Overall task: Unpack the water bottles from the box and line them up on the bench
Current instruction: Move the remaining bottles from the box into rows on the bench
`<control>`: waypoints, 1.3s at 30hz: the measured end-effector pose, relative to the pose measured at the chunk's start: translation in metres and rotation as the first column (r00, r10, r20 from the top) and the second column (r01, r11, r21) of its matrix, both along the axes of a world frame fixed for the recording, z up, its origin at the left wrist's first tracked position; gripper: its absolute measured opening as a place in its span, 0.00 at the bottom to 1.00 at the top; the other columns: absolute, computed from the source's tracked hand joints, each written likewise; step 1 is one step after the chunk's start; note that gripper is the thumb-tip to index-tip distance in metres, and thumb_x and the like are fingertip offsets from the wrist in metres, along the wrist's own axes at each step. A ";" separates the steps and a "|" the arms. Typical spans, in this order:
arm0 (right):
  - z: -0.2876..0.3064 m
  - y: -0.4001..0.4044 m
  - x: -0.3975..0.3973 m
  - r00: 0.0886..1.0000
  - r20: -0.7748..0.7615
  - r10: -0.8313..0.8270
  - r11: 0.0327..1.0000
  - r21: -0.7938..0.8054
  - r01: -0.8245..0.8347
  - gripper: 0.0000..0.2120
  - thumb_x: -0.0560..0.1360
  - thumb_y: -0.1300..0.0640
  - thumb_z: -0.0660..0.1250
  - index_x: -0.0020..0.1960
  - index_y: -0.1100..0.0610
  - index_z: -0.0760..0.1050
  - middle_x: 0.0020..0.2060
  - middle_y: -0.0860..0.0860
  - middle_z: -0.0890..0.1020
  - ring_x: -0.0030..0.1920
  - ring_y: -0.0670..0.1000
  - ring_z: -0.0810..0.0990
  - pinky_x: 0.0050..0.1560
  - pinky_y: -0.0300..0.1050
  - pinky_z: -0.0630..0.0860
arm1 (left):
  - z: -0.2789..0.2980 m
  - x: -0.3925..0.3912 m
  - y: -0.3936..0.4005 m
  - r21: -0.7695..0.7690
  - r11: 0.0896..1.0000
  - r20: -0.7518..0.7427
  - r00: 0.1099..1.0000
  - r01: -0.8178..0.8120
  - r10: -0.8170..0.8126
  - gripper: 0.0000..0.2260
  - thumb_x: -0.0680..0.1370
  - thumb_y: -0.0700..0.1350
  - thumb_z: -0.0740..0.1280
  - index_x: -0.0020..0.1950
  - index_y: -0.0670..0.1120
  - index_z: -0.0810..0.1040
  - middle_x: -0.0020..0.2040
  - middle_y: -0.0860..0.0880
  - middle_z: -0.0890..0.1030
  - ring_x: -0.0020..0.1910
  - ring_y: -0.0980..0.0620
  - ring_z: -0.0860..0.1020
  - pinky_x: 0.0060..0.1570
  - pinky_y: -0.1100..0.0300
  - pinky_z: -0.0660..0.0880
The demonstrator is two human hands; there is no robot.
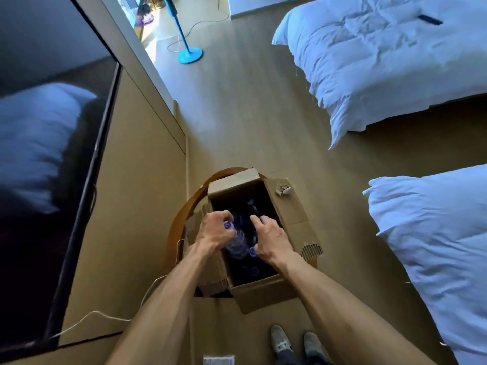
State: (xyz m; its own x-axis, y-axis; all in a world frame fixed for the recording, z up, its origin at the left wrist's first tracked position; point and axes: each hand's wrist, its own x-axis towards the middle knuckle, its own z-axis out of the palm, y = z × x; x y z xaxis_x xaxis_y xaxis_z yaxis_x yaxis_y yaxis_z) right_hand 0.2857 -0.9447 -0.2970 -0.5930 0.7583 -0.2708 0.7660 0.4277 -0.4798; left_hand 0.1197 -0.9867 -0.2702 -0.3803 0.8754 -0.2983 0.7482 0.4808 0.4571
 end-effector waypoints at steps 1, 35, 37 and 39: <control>0.010 0.002 -0.009 1.000 -0.005 0.017 0.999 -0.035 -0.017 0.38 0.70 0.57 0.72 0.75 0.52 0.57 0.65 0.55 0.70 0.66 0.58 0.69 0.63 0.53 0.73 | 0.018 -0.007 0.003 0.033 0.999 0.020 1.000 0.019 -0.020 0.08 0.70 0.44 0.74 0.48 0.52 0.80 0.39 0.54 0.78 0.38 0.54 0.78 0.33 0.66 0.69; 0.429 -0.033 -0.189 0.436 -0.897 -0.072 0.933 -0.215 -0.288 0.26 0.71 0.33 0.64 0.41 0.58 0.78 0.37 0.56 0.82 0.39 0.56 0.81 0.47 0.56 0.79 | 0.366 -0.024 -0.134 0.440 0.584 0.775 0.617 -0.682 0.138 0.19 0.76 0.58 0.68 0.57 0.45 0.80 0.49 0.47 0.85 0.45 0.48 0.82 0.48 0.54 0.79; 0.426 -0.056 -0.186 0.488 -0.866 0.110 0.944 -0.062 -0.323 0.25 0.69 0.31 0.63 0.39 0.54 0.76 0.35 0.51 0.80 0.37 0.52 0.79 0.41 0.49 0.76 | 0.359 -0.007 -0.146 0.458 0.559 0.675 0.680 -0.691 0.287 0.11 0.74 0.53 0.73 0.49 0.46 0.82 0.41 0.49 0.83 0.40 0.50 0.80 0.41 0.59 0.76; 0.422 -0.082 -0.183 0.503 -0.822 0.266 0.909 0.040 -0.415 0.22 0.67 0.32 0.64 0.37 0.53 0.75 0.33 0.49 0.80 0.36 0.50 0.78 0.37 0.44 0.72 | 0.347 0.005 -0.156 0.521 0.484 0.586 0.707 -0.703 0.396 0.06 0.75 0.45 0.74 0.48 0.43 0.82 0.39 0.47 0.82 0.39 0.50 0.79 0.42 0.58 0.75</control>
